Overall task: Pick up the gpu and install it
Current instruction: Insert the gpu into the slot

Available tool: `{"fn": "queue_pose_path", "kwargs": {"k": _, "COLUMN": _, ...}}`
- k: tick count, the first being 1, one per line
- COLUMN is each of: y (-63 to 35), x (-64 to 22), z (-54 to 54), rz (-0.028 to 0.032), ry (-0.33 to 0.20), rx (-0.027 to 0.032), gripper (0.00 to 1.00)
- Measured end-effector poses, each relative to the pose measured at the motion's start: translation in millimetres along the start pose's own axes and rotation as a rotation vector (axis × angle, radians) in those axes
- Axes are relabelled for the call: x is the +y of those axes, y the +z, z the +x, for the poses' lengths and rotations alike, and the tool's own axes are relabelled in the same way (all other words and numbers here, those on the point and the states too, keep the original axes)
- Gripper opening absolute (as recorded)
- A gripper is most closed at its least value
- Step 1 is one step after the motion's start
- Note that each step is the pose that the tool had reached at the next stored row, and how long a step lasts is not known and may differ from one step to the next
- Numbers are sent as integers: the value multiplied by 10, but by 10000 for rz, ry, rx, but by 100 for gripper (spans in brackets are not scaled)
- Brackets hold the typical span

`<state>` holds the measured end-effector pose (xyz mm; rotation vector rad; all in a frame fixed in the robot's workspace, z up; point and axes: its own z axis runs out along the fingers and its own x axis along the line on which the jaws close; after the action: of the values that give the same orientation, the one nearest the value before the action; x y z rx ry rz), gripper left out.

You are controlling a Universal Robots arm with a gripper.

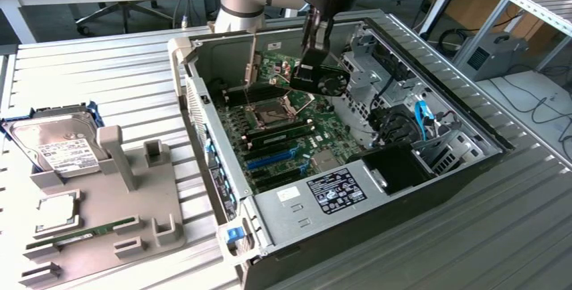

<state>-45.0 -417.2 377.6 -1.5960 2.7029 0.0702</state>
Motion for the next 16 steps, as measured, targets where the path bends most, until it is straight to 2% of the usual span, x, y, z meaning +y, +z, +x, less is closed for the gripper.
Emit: {"fn": "queue_pose_path", "kwargs": {"k": 16, "y": 1, "x": 0, "z": 0, "rz": -8, "ry": -336, "rx": 12, "gripper": 26}}
